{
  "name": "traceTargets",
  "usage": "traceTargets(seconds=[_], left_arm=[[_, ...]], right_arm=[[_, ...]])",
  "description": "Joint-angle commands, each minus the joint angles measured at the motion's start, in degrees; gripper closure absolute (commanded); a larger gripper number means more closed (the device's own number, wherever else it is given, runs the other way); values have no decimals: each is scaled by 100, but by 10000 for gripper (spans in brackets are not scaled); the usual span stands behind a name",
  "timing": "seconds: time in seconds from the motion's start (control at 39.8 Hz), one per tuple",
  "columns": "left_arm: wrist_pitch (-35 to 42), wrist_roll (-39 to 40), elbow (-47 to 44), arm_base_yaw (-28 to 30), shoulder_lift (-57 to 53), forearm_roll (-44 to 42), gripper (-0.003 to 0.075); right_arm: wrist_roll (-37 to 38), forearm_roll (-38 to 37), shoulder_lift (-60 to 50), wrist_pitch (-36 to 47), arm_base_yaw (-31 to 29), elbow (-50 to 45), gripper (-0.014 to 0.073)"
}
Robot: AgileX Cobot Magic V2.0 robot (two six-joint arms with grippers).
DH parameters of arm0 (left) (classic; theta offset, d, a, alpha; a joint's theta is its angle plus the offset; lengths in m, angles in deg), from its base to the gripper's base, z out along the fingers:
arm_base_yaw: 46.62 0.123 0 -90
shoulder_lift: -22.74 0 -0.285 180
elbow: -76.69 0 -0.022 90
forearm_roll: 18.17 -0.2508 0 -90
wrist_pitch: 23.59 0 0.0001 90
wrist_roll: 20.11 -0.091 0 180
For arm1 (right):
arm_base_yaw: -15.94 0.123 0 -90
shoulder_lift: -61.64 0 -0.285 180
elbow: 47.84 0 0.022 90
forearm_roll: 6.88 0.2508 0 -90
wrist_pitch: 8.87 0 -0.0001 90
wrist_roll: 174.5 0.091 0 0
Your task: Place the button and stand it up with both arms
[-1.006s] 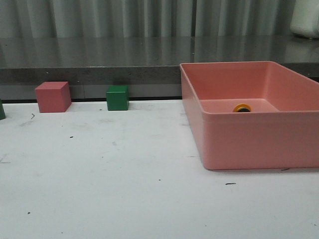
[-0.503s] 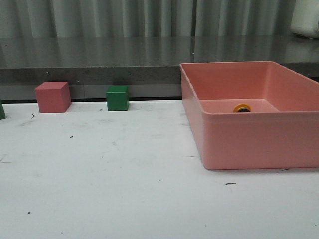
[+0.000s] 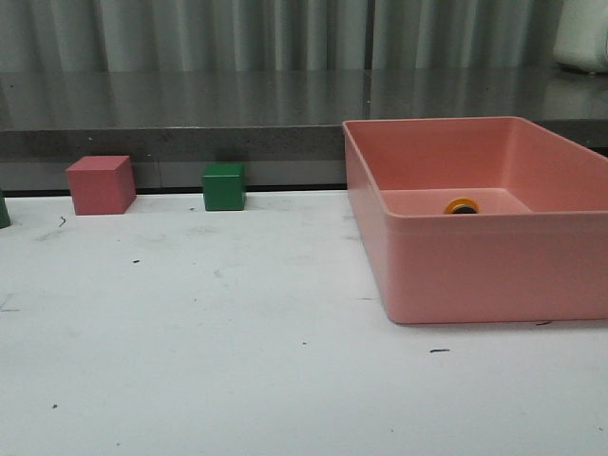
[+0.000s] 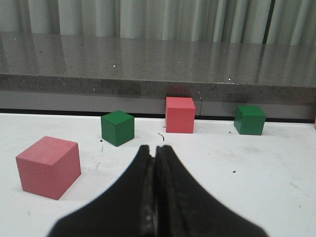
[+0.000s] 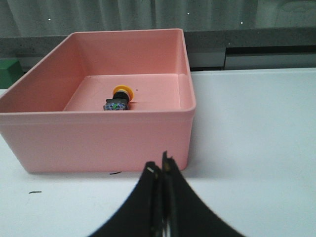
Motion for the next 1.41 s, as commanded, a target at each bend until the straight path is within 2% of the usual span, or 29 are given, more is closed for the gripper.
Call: traceTargets(seconds=[0.0,0.1,0.15,0.23,0.38,0.6,0.75,0.96,1.06,1.11,1.16,1.23,1.31,1.38], left_arm=[[921,-6,-92,-41,-133,103,740],[1677,-6,-64,-41,-133,330,740],[1799,-6,31,-41,-133,329,740],[1574,-6,337,-41,-100,329,741],[850,-6,1211,-41,357,317,741],[95,-6,2290,-41,1746,178,740],[79,-6,2494,-41,2295,178,740],[36,-6,2494,-41,2317,178,725],[43,-6,2494,-41,2317,178,614],[43,-6,2494,-41,2317,178,521],[43,-6,2494,-41,2317,178,395],[43,-6,2494,-41,2317,178,234],[43,-6,2494,-41,2317,178,134],[43,-6,2494,-41,2317,178,95]], right_arm=[[-63,-7,-105,757,-21,16,663],[-63,-7,-105,1265,-21,53,663],[-63,-7,-105,1382,-21,159,663],[-63,-7,-105,1335,-21,497,663],[-63,-7,193,553,-21,1591,661],[-63,9,1623,-728,-21,3111,661],[-63,9,2216,-704,-21,3407,661],[-63,9,2340,-792,-21,3408,645],[-63,-1,2438,-747,-21,3408,547],[-63,-1,2520,-694,-21,3408,457],[-63,-1,2604,-631,-21,3408,361],[-63,-1,2756,-485,-21,3408,188],[-63,-1,2898,-339,-21,3408,30],[-63,5,3088,-206,-21,3408,-75]])
